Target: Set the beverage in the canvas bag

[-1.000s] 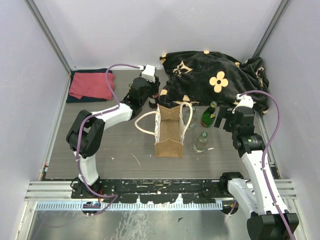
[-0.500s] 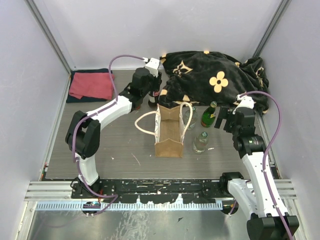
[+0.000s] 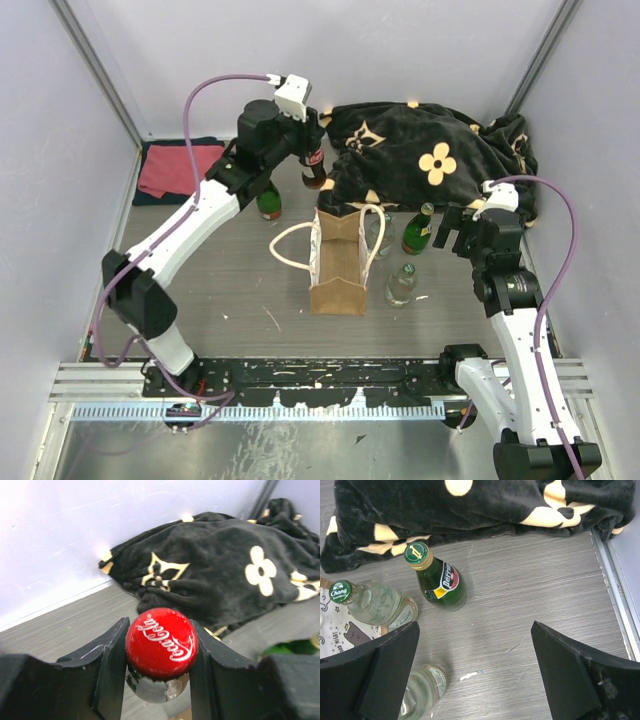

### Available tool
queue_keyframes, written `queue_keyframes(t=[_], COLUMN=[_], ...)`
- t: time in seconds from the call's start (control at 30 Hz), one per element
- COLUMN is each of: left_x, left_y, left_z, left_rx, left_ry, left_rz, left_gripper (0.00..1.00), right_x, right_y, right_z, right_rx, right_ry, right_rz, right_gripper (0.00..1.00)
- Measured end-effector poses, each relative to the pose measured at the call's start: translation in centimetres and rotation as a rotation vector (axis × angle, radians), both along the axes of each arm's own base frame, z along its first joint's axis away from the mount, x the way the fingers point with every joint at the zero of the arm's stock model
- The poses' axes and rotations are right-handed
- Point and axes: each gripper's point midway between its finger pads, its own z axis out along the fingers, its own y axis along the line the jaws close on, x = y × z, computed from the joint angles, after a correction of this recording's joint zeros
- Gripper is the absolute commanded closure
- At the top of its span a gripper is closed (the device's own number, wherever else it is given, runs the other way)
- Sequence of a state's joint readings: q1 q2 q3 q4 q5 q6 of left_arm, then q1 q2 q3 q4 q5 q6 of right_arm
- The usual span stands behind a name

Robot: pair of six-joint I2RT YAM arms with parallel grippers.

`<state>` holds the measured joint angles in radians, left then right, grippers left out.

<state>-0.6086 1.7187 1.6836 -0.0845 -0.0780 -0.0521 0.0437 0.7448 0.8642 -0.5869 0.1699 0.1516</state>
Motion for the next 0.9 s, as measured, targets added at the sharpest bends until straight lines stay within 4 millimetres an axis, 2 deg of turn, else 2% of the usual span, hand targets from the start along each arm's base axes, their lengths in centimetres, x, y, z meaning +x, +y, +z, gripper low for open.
queue_keyframes(t=[0.13,0.23,0.4,0.53,0.67,0.9], left_x=[-3.7,-6.3,-9.9,-11.7,-13.3,-14.8], left_y=[-0.4,-0.5,-0.8,-1.6,-3.1,-4.5], left_z=[2.7,4.0,5.3,5.6,3.7,-3.9], left_rx=[-0.020,-0.030,-0.044,-0.064,-0.066,-0.009], left_ry=[0.001,0.017,0.038,0.058,0.109,0.244], left_rz=[-0.073,-0.128,-0.206,-0.258,-0.309,-0.344], left_gripper=[1.00,1.00,1.00,1.00,1.00,1.00], right_x=[-0.3,-0.5,-0.8,-1.0,-1.1,-1.3], right_y=[0.1,0.2,0.2,0.2,0.2,0.2], right_z=[-0.1,-0.1,0.3,0.0,-0.8,-1.1], right_rx=[0.003,0.005,0.007,0.008,0.008,0.007], right_ry=[0.008,0.008,-0.009,-0.005,0.012,0.014], right_rz=[0.007,0.011,0.011,0.012,0.012,0.012], right_gripper=[0.00,0.00,0.00,0.00,0.00,0.00])
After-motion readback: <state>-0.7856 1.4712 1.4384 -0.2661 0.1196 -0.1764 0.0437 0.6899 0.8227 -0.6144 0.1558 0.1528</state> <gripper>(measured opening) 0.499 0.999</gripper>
